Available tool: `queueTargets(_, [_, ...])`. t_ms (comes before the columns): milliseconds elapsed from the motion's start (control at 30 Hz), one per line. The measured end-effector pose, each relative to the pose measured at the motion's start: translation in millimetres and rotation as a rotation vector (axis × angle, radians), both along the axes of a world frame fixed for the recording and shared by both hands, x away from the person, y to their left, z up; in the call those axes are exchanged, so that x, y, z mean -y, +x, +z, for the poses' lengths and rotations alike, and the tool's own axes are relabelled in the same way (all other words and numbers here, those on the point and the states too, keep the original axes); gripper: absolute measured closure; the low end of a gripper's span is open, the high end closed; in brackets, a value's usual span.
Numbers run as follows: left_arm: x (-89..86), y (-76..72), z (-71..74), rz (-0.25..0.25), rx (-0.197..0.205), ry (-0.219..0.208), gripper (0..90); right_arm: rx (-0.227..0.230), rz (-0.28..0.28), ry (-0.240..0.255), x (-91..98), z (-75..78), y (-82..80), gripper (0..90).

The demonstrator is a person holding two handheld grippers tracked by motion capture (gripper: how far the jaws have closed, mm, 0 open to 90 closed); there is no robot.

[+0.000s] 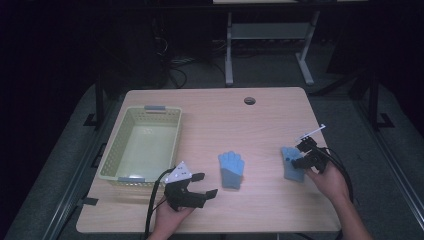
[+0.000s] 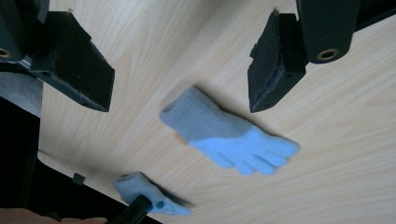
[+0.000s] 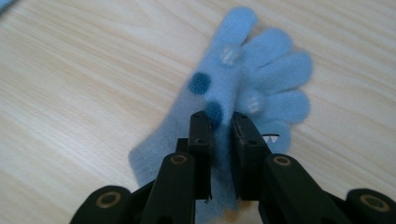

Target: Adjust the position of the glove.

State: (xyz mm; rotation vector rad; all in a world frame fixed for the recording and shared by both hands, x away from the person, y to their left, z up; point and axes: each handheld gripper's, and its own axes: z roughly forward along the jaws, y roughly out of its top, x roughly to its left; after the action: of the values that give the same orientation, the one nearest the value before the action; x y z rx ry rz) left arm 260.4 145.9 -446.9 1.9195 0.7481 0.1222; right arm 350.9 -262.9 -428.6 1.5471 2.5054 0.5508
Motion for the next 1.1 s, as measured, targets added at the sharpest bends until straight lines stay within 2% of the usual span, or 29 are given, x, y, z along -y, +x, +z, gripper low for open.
queueTargets(167, [-3.3,1.7,-0.1,0.012,-0.008,-0.008,22.6,0.045,0.021,0.003,-6.3,17.6,-7.2,79.6])
queueTargets(267, [-3.6,2.1,0.1,0.014,-0.011,-0.007,22.6,0.076,0.03,0.028,-10.9,29.8,-7.7,79.6])
queueTargets(500, [-3.8,2.6,-0.3,0.018,-0.01,-0.011,22.6,0.097,0.071,0.055,-32.4,48.0,-7.9,79.6])
queueTargets(533, [-3.9,2.4,-0.3,0.02,-0.009,-0.01,22.6,0.098,0.085,0.074,-38.8,51.5,-7.6,79.5])
queueTargets(633, [-3.9,0.9,0.8,0.019,-0.003,-0.014,22.6,0.095,0.101,0.093,-46.1,52.9,-7.7,79.6])
queueTargets(733, [-4.1,0.5,1.9,0.022,0.006,-0.012,22.6,0.086,0.145,0.098,-64.2,54.2,-8.4,79.5])
queueTargets(767, [-4.8,0.9,1.7,0.022,0.008,-0.013,22.6,0.086,0.145,0.098,-64.2,54.2,-8.4,79.5])
queueTargets(867, [-5.3,1.4,0.9,0.025,-0.001,-0.014,22.6,0.086,0.184,0.096,-82.8,57.0,-7.7,79.5])
queueTargets(1100, [-6.2,1.3,2.0,0.028,0.009,-0.018,22.7,0.085,0.216,0.105,-104.2,58.6,-7.2,79.5])
